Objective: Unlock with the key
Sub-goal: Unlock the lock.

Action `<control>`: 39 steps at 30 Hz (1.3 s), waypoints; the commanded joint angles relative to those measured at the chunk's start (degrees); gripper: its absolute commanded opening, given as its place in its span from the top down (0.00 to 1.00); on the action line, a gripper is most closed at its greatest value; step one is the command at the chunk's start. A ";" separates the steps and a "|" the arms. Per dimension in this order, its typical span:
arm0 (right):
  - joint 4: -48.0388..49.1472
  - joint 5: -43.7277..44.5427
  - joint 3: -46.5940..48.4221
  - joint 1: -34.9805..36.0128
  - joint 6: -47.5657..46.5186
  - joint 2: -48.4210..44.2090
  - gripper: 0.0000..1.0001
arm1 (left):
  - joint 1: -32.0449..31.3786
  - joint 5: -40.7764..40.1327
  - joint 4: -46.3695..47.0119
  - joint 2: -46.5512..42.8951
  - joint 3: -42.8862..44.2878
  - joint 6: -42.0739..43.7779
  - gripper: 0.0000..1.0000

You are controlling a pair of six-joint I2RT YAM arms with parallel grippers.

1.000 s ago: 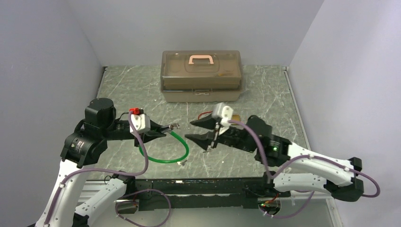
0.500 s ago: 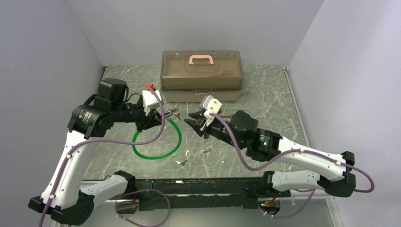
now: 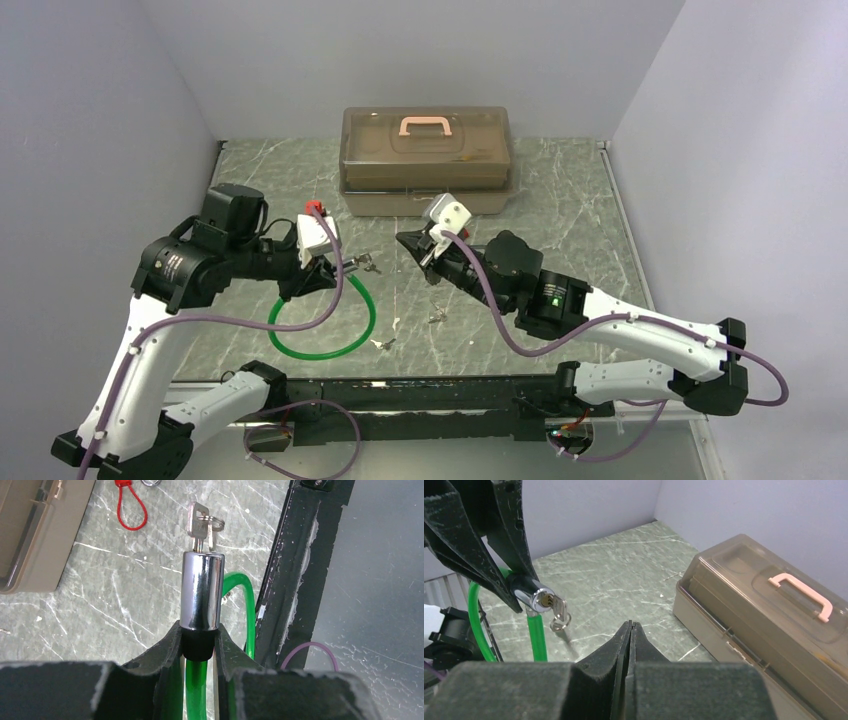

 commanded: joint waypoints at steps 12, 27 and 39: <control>5.49 1.81 5.29 2.44 1.45 8.33 1.00 | -0.20 -0.45 3.22 0.72 -0.29 -2.57 1.00; 5.19 7.21 6.83 7.81 -0.08 14.44 1.00 | -0.20 2.37 4.27 0.41 -1.47 -2.71 1.00; -5.19 -7.33 5.07 -10.84 1.94 -1.37 0.55 | -0.19 9.15 0.25 -1.36 -1.04 2.72 1.00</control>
